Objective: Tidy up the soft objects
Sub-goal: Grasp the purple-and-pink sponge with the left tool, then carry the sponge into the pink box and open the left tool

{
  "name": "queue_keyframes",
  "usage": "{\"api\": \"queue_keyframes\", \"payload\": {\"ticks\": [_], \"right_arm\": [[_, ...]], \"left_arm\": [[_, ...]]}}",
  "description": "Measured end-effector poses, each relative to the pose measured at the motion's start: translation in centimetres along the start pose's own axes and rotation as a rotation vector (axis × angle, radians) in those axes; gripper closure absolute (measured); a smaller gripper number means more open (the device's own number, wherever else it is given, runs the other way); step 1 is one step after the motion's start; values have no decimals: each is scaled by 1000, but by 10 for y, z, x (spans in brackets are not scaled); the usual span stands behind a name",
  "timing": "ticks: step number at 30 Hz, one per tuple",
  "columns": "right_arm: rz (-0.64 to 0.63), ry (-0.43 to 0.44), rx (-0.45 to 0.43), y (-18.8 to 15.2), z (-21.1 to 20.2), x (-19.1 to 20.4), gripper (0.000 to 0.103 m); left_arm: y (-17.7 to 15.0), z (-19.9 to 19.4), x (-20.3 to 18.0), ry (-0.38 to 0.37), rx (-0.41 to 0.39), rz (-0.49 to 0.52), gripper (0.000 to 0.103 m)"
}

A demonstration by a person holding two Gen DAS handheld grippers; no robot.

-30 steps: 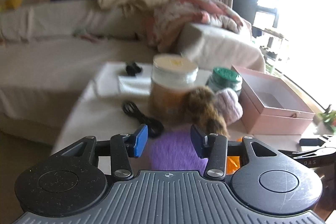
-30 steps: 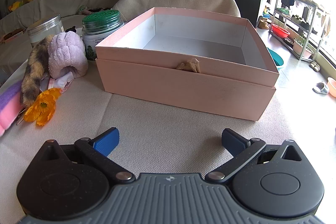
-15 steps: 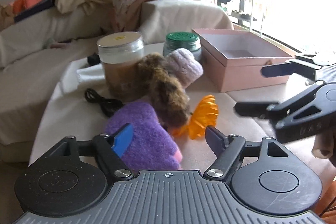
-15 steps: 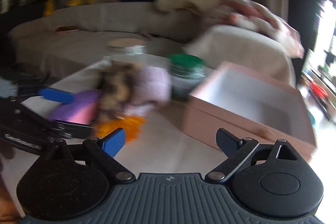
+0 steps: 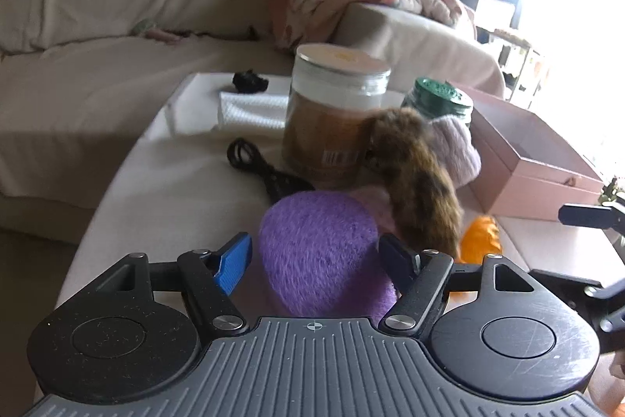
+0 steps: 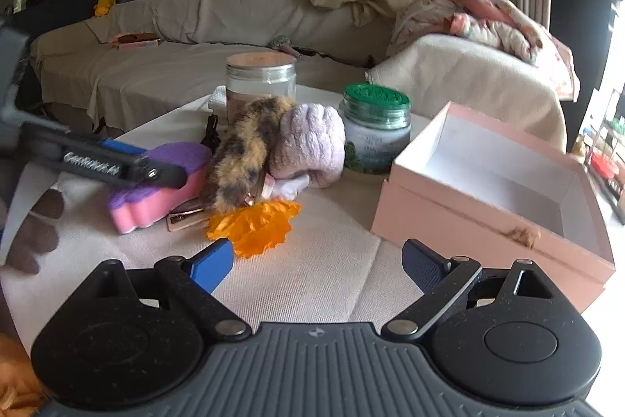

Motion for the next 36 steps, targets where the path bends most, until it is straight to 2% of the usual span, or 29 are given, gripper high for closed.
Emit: {"api": "queue_keyframes", "payload": {"ticks": [3,6,8,10,11,12,14,16,18,20,24,33,36], "right_arm": [[-47,-26,-24,9,-3,7,9],[-125,-36,-69,28,-6,24,9],[-173,-24,-119,46,-9,38,15],[-210,1,-144,66,-6,53,31],[-233,10,-136,75,0,63,49],[-256,10,-121,83,9,72,61],[-314,-1,-99,93,27,92,63],[-385,-54,-96,100,49,112,65],[-454,-88,-73,105,73,131,71],[-482,-96,-30,110,92,144,72],[-519,-117,54,118,125,157,78],[-564,-200,119,124,164,167,79],[-571,-205,129,125,170,168,88]], "left_arm": [[-3,9,-1,-11,15,22,24],[-3,6,1,-46,3,36,29],[0,-5,11,-54,-11,18,30],[7,-23,32,-20,-56,-16,30],[11,-32,43,-9,-80,-35,30],[16,-42,58,4,-108,-66,30],[22,-55,82,22,-144,-120,30],[26,-64,104,37,-170,-168,30],[27,-67,120,38,-185,-200,30],[24,-65,130,26,-189,-228,30],[16,-54,138,-24,-165,-262,30],[6,-40,151,-70,-150,-303,30],[5,-39,154,-65,-143,-313,30]]}}
Point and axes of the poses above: each gripper's, at about its wrist camera, not at the fingertips, and z roughly the way its jaws point, x to its left, y to its top, the point moved 10 cm from there along z, roughly the way its jaws point, and after that the axes turned 7 degrees about x, right-handed, at the moved point
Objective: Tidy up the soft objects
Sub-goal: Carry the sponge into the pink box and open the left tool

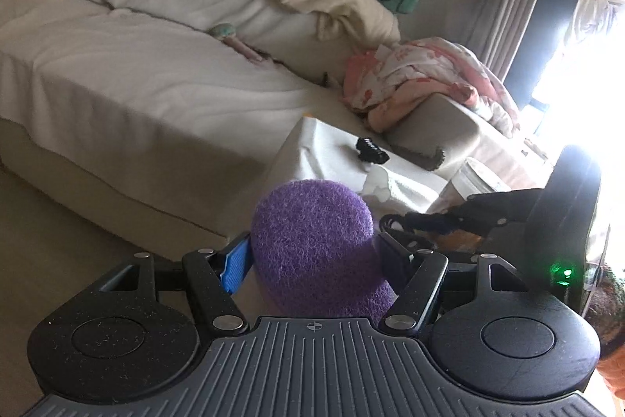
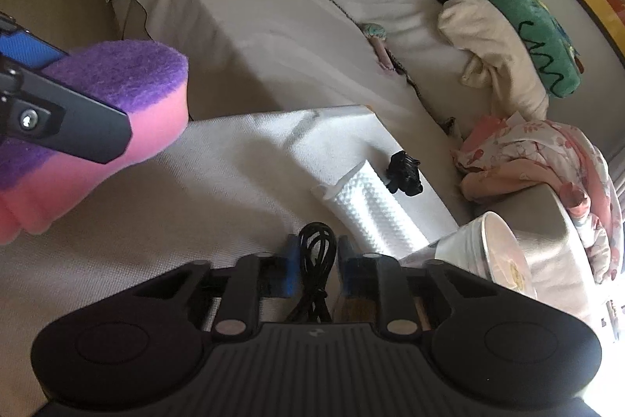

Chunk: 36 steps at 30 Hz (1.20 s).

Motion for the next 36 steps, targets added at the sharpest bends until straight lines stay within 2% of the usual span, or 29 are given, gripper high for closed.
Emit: {"api": "queue_keyframes", "payload": {"ticks": [1,4,8,12,15,17,19,22,26,27,29,30,31,33,34,36], "right_arm": [[8,5,-7,2,0,-3,95],[58,61,-50,5,-17,-13,95],[184,199,-109,13,-54,-40,95],[329,243,-220,26,-97,-95,95],[416,213,-315,28,-126,-145,95],[468,151,-370,18,-145,-181,95],[515,91,-395,1,-156,-215,95],[605,-20,-375,-46,-161,-270,95],[727,-100,-251,-132,-139,-322,95],[740,-91,-199,-153,-128,-327,95],[789,-46,-101,-199,-104,-328,92],[822,-46,-72,-222,-96,-329,88],[841,-56,-52,-242,-91,-327,85],[870,-72,-39,-275,-88,-327,72],[886,-70,-41,-289,-88,-327,69],[908,-70,-47,-307,-90,-325,62]], "left_arm": [[0,0,1,5,1,-3,30],[2,-2,6,23,-1,-13,30],[12,-3,7,32,-8,-37,30],[53,-8,-13,11,-46,-2,30],[104,-11,-47,15,-128,86,30],[134,-4,-83,-9,-152,130,30],[157,7,-135,-87,-147,181,30],[167,27,-217,-222,-114,273,30],[149,71,-325,-376,-23,361,29],[138,86,-348,-413,17,373,28],[107,127,-385,-457,154,384,28],[84,152,-399,-453,239,390,28],[64,171,-407,-427,291,415,28],[34,195,-416,-357,314,488,29],[19,202,-419,-331,325,526,29],[7,206,-424,-321,314,569,29]]}}
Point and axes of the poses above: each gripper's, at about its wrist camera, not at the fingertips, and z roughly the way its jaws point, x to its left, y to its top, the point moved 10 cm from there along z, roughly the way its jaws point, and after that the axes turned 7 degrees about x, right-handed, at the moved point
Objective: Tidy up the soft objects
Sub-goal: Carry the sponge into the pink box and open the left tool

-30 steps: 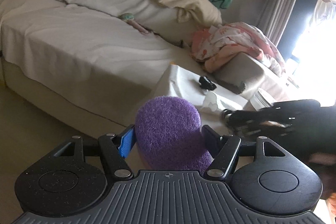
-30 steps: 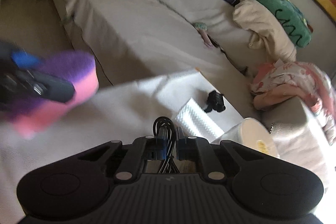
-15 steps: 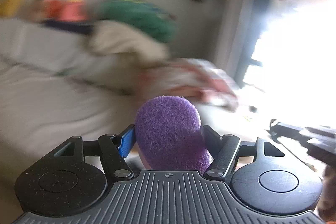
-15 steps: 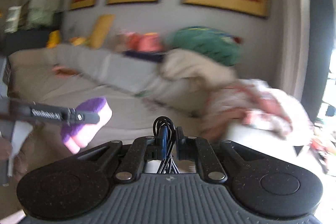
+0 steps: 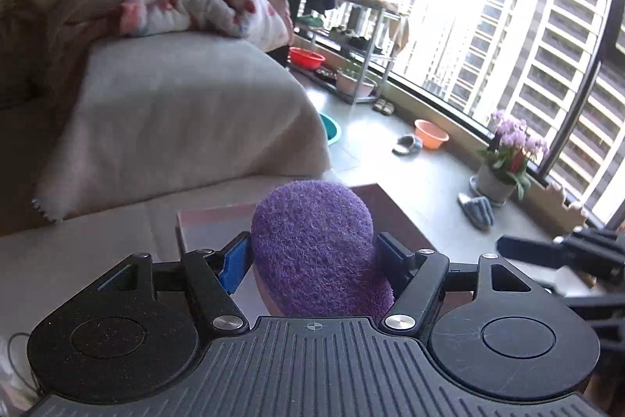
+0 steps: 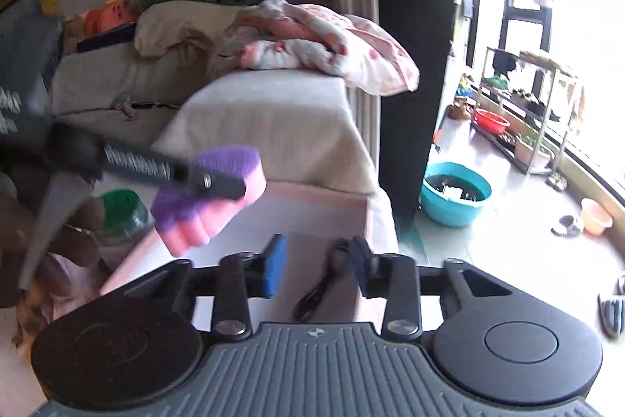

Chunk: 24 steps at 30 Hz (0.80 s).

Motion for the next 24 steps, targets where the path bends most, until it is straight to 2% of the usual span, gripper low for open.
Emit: {"api": "queue_keyframes", "payload": {"ticks": [2,4,6,7,8,9,12,13,18,21,24], "right_arm": [[8,-2,-9,-7,-2,-11,57],[12,2,-7,-10,1,-9,51],[9,12,2,-10,9,-5,50],[2,13,6,-12,11,6,50],[-5,12,7,-12,13,10,50],[-11,10,4,-14,12,16,50],[-20,16,-10,-13,8,28,50],[-22,15,-12,-13,6,30,50],[-32,-1,-7,-19,1,32,49],[-40,13,6,-28,1,37,48],[-70,31,14,-35,2,49,47]], "left_arm": [[-5,0,-3,-29,28,4,29],[-9,4,-9,-58,100,42,28],[-30,9,-14,-15,178,116,28],[-43,9,-16,-4,196,132,28],[-47,10,-15,-13,195,107,30],[-46,9,-9,-41,171,49,31],[-35,-17,15,-190,19,-225,31],[-31,-26,22,-195,-19,-254,31],[-21,-89,42,-107,-226,-180,31],[-46,-139,58,-6,-297,-152,31],[-81,-176,84,90,-322,-162,31]]}}
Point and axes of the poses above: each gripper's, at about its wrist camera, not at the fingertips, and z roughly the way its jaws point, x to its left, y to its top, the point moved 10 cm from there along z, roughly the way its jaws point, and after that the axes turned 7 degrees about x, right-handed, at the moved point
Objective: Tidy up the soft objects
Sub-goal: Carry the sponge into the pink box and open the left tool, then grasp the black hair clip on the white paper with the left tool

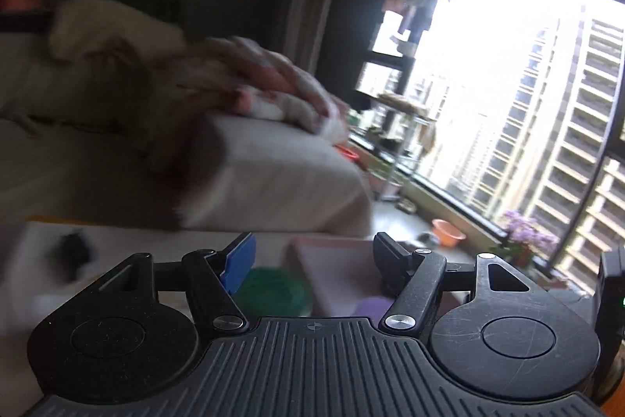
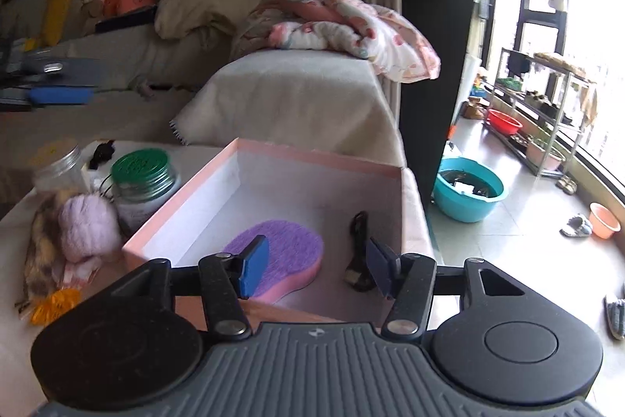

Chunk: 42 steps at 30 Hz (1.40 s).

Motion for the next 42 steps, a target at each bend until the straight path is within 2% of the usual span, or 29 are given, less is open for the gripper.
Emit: {"api": "queue_keyframes", "payload": {"ticks": [2,4,7,10,14,17,19,22,24,25,28,31,33,37,42], "right_arm": [[-24,20,-11,-2,-2,13,44],[-52,45,-33,-2,-4,31,41],[-129,118,-52,-4,-9,70,37],[-209,171,-47,-11,-9,109,36],[-240,191,-15,-20,-4,138,36],[-252,193,-4,-25,-6,144,36],[-269,182,-4,-27,-9,143,36],[-283,174,-6,-25,-13,137,36],[-267,207,12,-14,-15,134,36],[-248,232,19,-5,-16,134,36],[-163,277,35,29,-17,129,36],[-70,297,18,60,-15,123,36],[-58,293,7,68,-12,122,36],[-97,272,50,72,-3,127,36],[-140,222,81,99,-4,127,36]], "left_arm": [[-18,-21,25,74,8,-3,31],[-44,-36,47,123,57,-19,31],[-88,-48,61,110,143,-78,31],[-106,-44,64,84,168,-163,31],[-86,-30,60,58,98,-227,31],[-69,-15,54,76,90,-208,31],[-60,-21,54,79,53,-193,31],[-32,-40,82,119,-29,-220,31],[-8,-41,112,168,-33,-251,31],[3,-33,128,190,3,-264,31],[26,11,174,252,175,-317,31],[32,63,207,292,343,-376,31],[31,94,221,322,425,-397,31],[32,136,231,363,502,-368,31],[18,156,242,385,560,-356,31]]}}
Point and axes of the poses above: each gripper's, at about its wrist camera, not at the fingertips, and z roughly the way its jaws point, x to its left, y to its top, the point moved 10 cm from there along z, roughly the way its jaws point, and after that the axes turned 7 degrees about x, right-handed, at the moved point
